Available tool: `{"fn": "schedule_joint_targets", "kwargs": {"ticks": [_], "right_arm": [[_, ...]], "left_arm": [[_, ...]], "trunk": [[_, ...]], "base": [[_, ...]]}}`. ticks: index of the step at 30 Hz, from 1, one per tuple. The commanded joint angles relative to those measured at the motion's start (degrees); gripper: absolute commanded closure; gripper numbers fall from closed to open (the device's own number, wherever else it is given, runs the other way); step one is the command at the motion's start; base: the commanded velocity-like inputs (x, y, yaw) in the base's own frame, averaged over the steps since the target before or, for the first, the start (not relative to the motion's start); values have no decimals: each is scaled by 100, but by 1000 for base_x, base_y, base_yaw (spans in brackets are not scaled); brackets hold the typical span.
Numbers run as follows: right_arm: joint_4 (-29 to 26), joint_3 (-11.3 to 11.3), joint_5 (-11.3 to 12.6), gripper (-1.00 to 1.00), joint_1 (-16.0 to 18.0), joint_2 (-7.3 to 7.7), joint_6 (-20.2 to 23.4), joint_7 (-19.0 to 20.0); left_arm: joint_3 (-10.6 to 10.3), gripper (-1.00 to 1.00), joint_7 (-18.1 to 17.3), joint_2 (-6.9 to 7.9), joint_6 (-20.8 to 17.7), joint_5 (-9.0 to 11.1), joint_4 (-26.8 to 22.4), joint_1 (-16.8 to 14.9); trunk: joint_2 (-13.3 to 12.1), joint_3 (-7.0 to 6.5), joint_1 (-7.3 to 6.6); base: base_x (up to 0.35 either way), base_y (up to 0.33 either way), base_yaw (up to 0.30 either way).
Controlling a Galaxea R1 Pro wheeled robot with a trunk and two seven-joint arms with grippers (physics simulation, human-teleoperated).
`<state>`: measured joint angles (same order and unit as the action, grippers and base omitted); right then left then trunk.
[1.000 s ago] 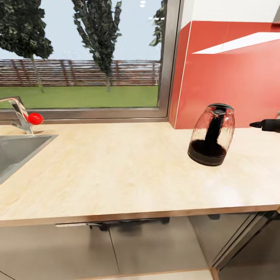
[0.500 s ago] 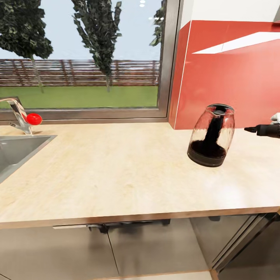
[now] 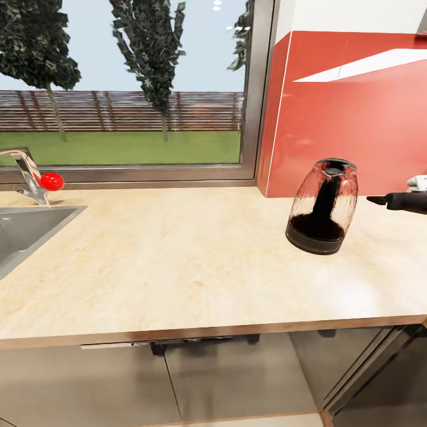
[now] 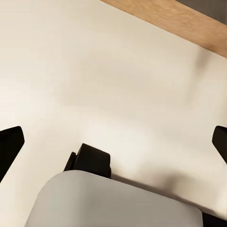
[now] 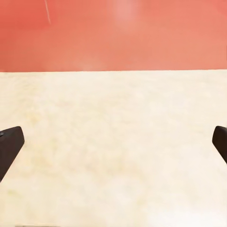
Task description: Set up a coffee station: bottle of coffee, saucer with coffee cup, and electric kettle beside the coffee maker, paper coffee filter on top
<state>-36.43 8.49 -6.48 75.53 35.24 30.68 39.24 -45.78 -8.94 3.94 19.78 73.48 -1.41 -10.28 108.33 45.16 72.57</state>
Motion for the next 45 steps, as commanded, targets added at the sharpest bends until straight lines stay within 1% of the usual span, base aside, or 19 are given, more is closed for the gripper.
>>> {"fn": "schedule_joint_targets", "kwargs": {"ticks": [1,2,4,6,19,21,22,23,25,26,29,36,41,45], "right_arm": [[-4,31,-58,-100,5,-3,18,96],[3,41,-48,-100,5,2,10,325],[-2,58,-44,-100,5,6,6,502],[-46,91,-41,-100,5,16,1,841],[-57,83,-11,-100,5,18,0,942],[-57,83,-8,-100,5,18,0,999],[-57,83,-8,-100,5,18,0,1095],[-57,83,-9,-100,5,18,-28,1205],[-57,83,-10,-100,5,18,-102,1251],[-57,81,-11,-100,5,18,-254,1290],[-53,82,-15,-100,5,18,-395,1323],[-49,90,1,-100,5,18,-441,1371],[-49,85,1,-100,5,18,-454,1773],[-49,80,6,-100,5,18,-464,1926]], "left_arm": [[-34,-100,-29,1,8,61,0,-1],[-31,-100,-29,2,8,61,0,-1],[-30,-100,-29,2,8,61,0,-1],[-28,-100,-29,2,8,61,0,-1],[-28,-100,-29,2,8,61,0,-1],[-28,-100,-29,2,8,61,0,-1],[-28,-100,-29,2,8,61,0,-1],[-28,-100,-29,2,8,61,0,-1],[-28,-100,-29,2,8,61,0,-1],[-28,-100,-29,2,8,61,0,-1],[-28,-100,-29,2,8,61,0,-1],[-27,-100,-29,2,8,61,0,-1],[-26,-100,-29,2,8,61,0,-1],[-28,-100,-29,2,8,61,0,-1]], "trunk": [[2,5,-1],[2,5,-1],[2,5,-1],[2,5,-1],[2,5,-1],[2,5,-1],[2,5,-1],[2,5,-1],[2,5,-1],[2,5,-1],[2,5,-1],[2,5,-1],[2,5,-1],[2,5,-1]], "base": [[0,0,0],[0,0,0],[0,0,0],[0,0,0],[0,0,0],[0,0,0],[0,0,0],[0,0,0],[0,0,0],[0,0,0],[0,0,0],[0,0,0],[0,0,0],[0,0,0]]}}
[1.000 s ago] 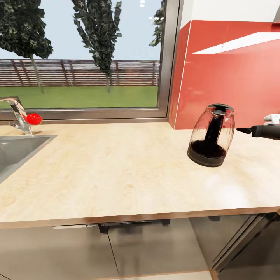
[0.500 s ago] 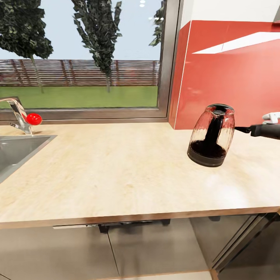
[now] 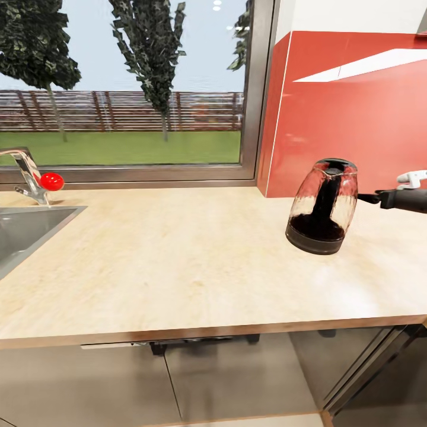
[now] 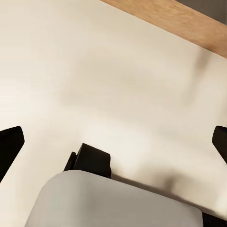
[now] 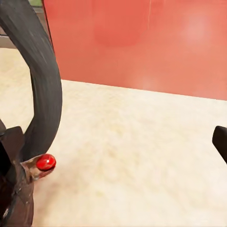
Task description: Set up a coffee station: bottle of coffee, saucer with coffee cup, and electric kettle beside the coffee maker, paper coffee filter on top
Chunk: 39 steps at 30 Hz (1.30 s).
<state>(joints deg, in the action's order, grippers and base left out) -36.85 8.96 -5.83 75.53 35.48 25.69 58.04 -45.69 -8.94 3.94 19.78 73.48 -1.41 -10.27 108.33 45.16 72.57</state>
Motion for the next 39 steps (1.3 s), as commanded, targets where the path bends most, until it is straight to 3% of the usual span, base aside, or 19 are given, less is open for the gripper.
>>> {"fn": "schedule_joint_targets", "kwargs": {"ticks": [1,39], "right_arm": [[-7,33,-59,-100,5,-6,35,46],[2,1,-58,-100,5,-14,-196,86]], "left_arm": [[-36,-100,-29,1,8,61,0,-2],[-27,-100,-29,1,8,61,0,-2]], "trunk": [[2,5,-1],[2,5,-1]], "base": [[0,0,0],[12,2,0]]}}
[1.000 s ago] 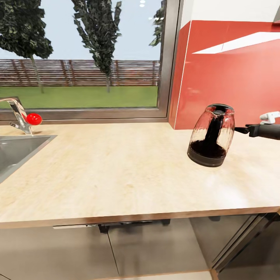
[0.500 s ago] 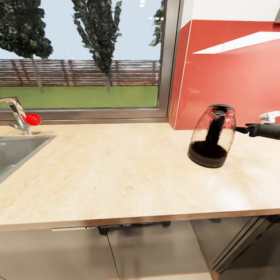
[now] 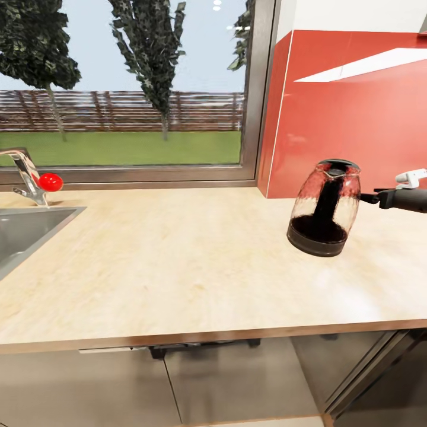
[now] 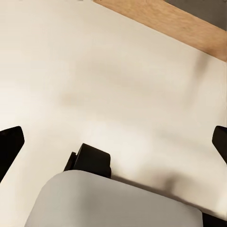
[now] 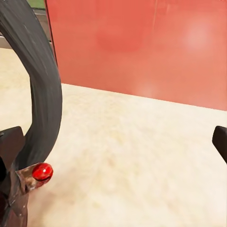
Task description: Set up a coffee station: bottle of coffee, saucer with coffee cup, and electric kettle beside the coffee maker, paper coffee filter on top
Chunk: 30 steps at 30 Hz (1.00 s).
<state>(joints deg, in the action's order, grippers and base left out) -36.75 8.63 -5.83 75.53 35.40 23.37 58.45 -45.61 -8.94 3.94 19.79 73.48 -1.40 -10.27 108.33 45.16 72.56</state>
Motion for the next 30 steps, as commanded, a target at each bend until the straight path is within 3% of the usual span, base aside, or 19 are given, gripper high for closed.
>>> {"fn": "schedule_joint_targets", "kwargs": {"ticks": [1,30], "right_arm": [[-7,33,-59,-100,6,-6,36,45],[-14,51,-59,-100,6,-7,36,201]], "left_arm": [[-35,-100,-29,1,7,61,0,-2],[-34,-100,-29,1,7,61,0,-2]], "trunk": [[2,5,0],[2,5,0]], "base": [[95,82,0],[23,21,0]]}}
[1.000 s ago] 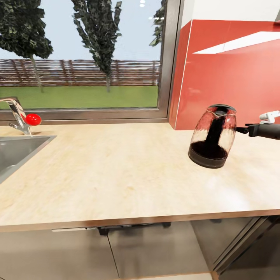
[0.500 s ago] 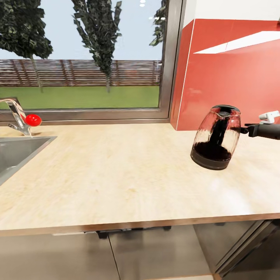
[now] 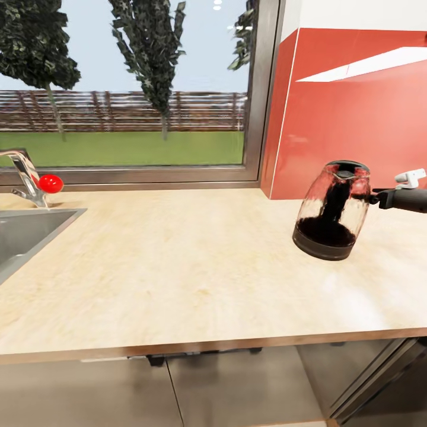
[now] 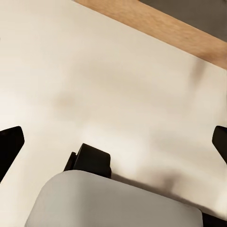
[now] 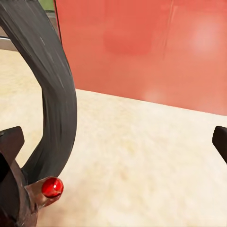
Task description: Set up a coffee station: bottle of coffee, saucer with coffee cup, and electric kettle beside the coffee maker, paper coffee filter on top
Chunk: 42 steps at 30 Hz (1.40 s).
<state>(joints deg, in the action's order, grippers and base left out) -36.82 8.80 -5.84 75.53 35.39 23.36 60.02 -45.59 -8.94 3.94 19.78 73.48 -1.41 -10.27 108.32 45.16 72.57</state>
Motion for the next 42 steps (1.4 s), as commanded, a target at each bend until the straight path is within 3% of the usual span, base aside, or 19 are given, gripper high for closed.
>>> {"fn": "schedule_joint_targets", "kwargs": {"ticks": [1,42], "right_arm": [[-8,34,-58,-100,5,-6,37,44],[-9,34,-58,-100,5,-6,37,45]], "left_arm": [[-36,-100,-29,1,8,61,0,-2],[-32,-100,-29,1,8,61,0,-2]], "trunk": [[2,5,-1],[2,5,-1]], "base": [[5,5,0],[21,7,0]]}}
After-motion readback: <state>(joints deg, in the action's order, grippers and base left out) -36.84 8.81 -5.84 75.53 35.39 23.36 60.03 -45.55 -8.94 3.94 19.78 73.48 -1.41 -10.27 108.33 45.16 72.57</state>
